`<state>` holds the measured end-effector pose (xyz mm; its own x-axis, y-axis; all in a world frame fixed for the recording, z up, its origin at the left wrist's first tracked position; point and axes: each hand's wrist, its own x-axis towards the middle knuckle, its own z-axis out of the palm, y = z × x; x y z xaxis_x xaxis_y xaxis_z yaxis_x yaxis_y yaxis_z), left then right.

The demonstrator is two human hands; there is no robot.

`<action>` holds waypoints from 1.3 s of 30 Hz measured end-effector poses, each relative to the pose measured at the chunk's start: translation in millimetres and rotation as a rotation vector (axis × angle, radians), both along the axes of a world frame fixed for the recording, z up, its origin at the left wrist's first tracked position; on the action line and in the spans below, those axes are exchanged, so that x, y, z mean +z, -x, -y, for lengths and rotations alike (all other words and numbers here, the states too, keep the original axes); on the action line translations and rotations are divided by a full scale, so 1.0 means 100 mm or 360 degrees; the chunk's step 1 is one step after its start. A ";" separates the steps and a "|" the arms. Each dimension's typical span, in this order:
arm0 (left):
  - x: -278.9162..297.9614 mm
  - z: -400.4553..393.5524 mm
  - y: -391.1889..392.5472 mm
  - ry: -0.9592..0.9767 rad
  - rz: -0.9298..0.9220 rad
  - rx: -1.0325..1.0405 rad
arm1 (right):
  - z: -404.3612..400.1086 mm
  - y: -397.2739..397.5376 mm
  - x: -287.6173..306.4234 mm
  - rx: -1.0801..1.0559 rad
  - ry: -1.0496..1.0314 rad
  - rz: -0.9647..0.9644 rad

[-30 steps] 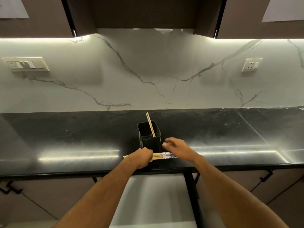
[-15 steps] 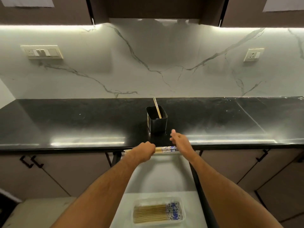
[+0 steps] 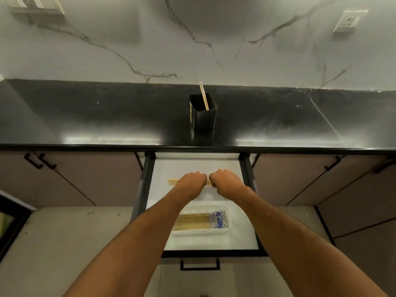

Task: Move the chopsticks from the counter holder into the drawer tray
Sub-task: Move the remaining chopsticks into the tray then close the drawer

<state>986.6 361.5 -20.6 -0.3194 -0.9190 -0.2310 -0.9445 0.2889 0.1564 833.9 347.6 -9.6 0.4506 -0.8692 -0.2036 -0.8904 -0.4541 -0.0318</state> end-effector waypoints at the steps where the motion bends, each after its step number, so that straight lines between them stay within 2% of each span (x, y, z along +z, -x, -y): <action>1: -0.09 -0.04 -0.01 -0.0016 -0.0022 -0.0009 | -0.05 0.00 -0.09 -0.0007 -0.0020 -0.0001; 7: -0.61 -0.38 -0.08 -0.0120 -0.0097 0.0010 | -0.30 0.14 -0.65 -0.0041 -0.0166 -0.0012; 19: -1.36 -0.65 -0.12 -0.0175 0.0048 0.0206 | -0.51 0.11 -1.42 0.0052 -0.0201 -0.0001; 30: -1.74 -0.67 -0.15 -0.0324 -0.0041 0.0269 | -0.50 0.10 -1.82 0.0054 -0.0355 -0.0006; 39: -1.86 -0.61 -0.14 -0.0256 -0.0104 0.0310 | -0.45 0.13 -1.89 -0.0005 -0.0338 0.0032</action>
<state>1000.6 422.4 -206.8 -0.1592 -0.9177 -0.3639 -0.9662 0.0692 0.2483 821.4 392.1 -198.9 0.4537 -0.8091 -0.3735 -0.8901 -0.4324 -0.1445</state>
